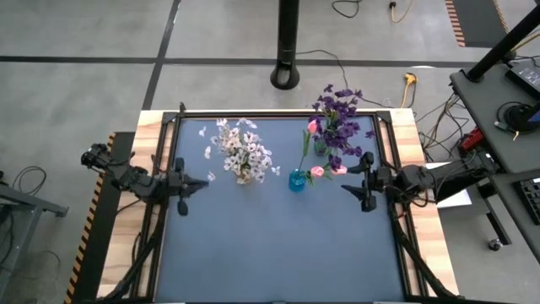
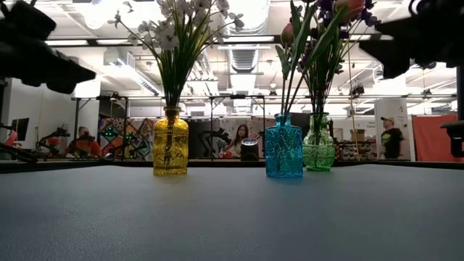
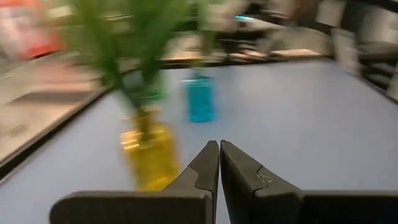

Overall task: Sort flowers into vase by color
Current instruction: Return to Home Position

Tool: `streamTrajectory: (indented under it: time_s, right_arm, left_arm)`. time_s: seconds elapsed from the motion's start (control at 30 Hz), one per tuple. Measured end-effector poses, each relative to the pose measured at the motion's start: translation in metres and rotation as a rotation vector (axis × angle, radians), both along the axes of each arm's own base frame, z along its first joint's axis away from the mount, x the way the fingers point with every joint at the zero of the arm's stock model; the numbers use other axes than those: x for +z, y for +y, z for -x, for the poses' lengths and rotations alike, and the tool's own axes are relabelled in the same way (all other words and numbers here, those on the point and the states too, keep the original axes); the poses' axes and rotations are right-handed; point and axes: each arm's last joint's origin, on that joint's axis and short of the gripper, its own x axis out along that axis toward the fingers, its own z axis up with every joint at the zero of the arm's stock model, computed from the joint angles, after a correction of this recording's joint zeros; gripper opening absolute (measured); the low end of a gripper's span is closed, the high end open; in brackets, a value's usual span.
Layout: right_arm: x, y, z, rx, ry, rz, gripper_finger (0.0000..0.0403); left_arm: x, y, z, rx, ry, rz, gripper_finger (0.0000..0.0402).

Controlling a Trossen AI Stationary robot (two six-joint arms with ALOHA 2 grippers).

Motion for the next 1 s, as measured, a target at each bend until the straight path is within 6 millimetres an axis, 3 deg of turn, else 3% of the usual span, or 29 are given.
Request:
streamTrajectory:
  time_s: [0.2,1.0]
  right_arm:
    - [-0.0077,-0.0072,0.0002,-0.247,0.062,-0.138,0.0249]
    - [-0.0097,-0.0086,-0.0002,-0.304,0.074,-0.155,0.0249]
  left_arm:
    - [-0.0007,0.0081,0.0015,0.33,-0.057,0.143,0.0]
    - [-0.0038,0.0065,-0.0013,0.341,-0.014,0.11,0.0]
